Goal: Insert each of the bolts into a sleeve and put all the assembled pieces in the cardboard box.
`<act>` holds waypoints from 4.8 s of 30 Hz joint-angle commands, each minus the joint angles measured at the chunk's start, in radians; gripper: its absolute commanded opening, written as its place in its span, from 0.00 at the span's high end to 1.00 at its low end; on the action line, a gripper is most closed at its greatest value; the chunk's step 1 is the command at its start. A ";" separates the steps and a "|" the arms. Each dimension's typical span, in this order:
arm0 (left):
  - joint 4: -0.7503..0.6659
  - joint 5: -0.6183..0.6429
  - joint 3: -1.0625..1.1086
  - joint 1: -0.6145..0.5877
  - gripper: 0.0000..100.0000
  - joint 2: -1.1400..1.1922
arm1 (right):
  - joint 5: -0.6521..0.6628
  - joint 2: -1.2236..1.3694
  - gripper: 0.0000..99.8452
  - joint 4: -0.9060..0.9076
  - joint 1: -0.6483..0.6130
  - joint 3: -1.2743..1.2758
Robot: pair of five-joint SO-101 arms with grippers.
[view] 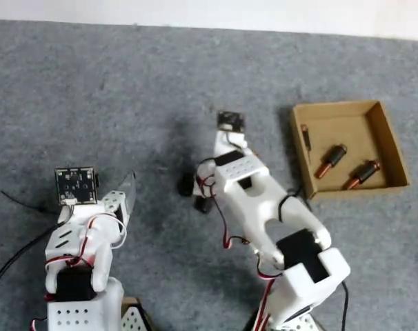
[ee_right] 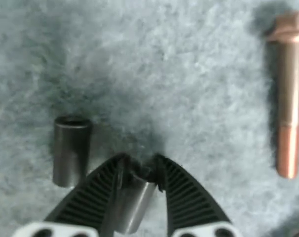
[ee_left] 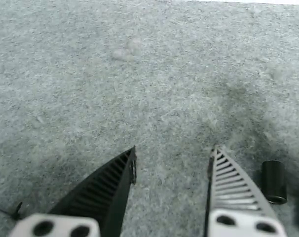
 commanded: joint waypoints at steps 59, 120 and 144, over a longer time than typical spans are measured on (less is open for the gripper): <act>0.002 -0.011 -0.035 0.001 0.77 -0.015 | 0.044 0.010 1.00 0.073 0.179 -0.001; -0.256 -0.011 0.130 0.392 0.77 -0.015 | 0.249 -1.969 1.00 -0.217 0.768 1.270; -0.635 -0.008 -0.232 0.734 0.77 0.533 | 0.249 -1.969 1.00 -0.217 0.774 1.271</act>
